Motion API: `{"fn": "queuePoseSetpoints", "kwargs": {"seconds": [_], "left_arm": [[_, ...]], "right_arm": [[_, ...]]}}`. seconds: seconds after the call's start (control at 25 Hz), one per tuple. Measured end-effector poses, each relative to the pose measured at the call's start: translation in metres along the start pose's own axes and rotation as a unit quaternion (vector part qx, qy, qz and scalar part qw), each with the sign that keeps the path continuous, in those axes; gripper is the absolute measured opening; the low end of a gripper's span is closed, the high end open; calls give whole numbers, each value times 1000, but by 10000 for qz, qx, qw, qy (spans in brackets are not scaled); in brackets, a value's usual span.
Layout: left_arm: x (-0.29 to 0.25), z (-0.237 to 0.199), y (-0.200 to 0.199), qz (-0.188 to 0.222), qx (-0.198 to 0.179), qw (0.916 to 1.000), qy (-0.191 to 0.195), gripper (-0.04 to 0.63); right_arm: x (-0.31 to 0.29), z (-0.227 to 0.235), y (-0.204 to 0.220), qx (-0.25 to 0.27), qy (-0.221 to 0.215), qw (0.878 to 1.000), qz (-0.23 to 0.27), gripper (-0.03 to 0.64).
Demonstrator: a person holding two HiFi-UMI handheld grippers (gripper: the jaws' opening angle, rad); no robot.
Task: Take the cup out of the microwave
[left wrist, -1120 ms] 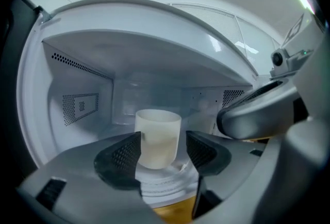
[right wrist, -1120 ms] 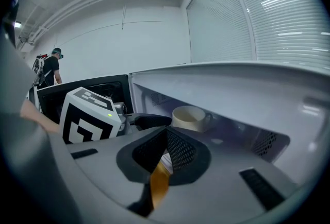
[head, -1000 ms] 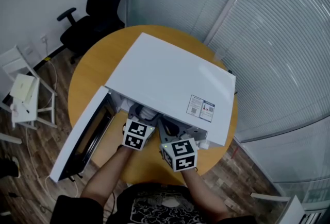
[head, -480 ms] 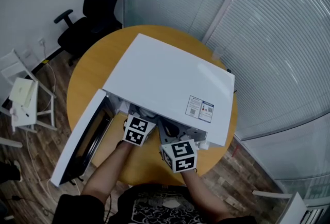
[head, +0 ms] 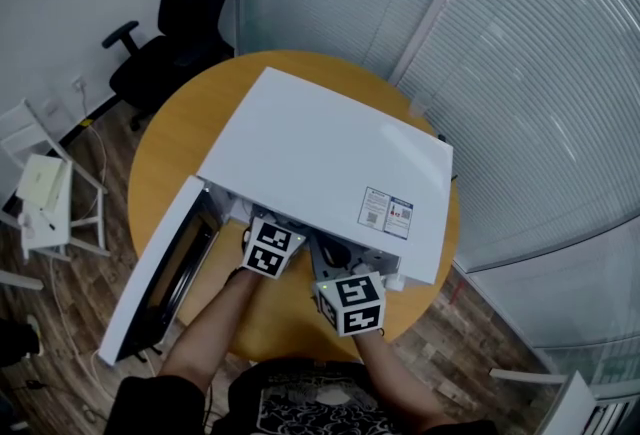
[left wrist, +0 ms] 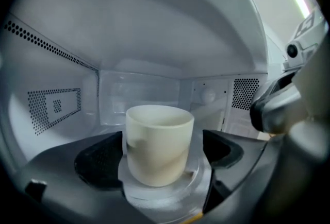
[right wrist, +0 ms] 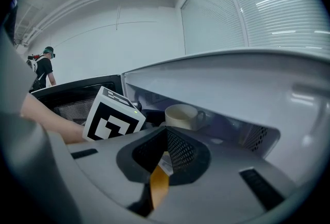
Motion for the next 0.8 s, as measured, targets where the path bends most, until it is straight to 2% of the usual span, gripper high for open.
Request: {"fn": "queuePoseSetpoints", "kwargs": {"seconds": [0.36,0.8], "left_arm": [[-11,0,-5,-70,-166,9997,-185,476],[-19,-2,-3,-66,-244,9977,-634,474]], "right_arm": [[3,4,-1,-36,59,10000,20,15],[3,7,1,-98,166,9998,66,15]]}}
Point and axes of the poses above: the fingertips, and each gripper's own axes: x backward along the fingers, z to its right, y out of its underside, the point moved 10 cm from there along x, backward along the fingers, and after that the axes turned 6 degrees about -x, right-handed, at the moved point
